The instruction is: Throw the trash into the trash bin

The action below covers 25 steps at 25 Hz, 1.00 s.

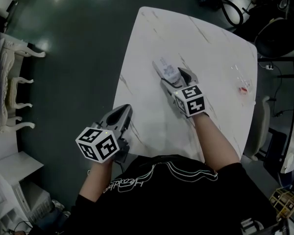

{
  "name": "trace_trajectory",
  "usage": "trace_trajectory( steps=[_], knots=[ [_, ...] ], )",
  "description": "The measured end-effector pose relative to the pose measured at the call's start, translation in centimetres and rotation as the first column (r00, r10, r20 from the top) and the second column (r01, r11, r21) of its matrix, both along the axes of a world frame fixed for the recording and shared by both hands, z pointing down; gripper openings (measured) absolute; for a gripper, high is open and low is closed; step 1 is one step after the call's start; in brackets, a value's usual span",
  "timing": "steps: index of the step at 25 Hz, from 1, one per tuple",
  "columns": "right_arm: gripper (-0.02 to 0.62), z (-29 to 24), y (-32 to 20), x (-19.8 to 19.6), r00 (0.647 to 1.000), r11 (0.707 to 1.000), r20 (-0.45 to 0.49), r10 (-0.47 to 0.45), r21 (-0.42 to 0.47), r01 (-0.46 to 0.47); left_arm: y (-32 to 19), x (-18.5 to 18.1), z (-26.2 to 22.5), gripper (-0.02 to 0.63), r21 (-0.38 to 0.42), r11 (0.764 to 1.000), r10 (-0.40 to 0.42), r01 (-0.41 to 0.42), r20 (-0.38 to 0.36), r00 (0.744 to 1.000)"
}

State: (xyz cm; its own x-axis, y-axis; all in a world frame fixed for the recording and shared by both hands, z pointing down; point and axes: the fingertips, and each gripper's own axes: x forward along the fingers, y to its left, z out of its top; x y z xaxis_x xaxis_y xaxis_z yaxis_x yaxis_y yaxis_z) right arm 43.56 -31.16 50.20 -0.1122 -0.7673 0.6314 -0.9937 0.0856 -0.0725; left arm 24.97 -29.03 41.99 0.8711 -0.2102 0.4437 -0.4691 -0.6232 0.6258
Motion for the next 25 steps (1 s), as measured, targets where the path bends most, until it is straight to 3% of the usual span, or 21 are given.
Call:
trace_trajectory(
  steps=[6,12,25],
  knots=[
    [0.339,-4.3,2.7,0.6,1.0,0.997,0.0,0.012,0.083,-0.012,2.5,1.1,-2.0,0.005,0.041,0.999,0.007,-0.006,-0.021,1.0],
    [0.339,-9.7,6.5,-0.3,0.994,0.982,0.097,0.043,0.179,-0.06,6.5,0.5,-3.7,0.005,0.059,0.998,-0.003,0.005,-0.038,0.999],
    [0.339,-21.5,19.2,-4.1,0.996,0.928,0.071,-0.047,0.372,0.018,17.8,-2.1,-10.4,0.005,0.173,0.982,-0.056,0.074,-0.104,0.993]
  ],
)
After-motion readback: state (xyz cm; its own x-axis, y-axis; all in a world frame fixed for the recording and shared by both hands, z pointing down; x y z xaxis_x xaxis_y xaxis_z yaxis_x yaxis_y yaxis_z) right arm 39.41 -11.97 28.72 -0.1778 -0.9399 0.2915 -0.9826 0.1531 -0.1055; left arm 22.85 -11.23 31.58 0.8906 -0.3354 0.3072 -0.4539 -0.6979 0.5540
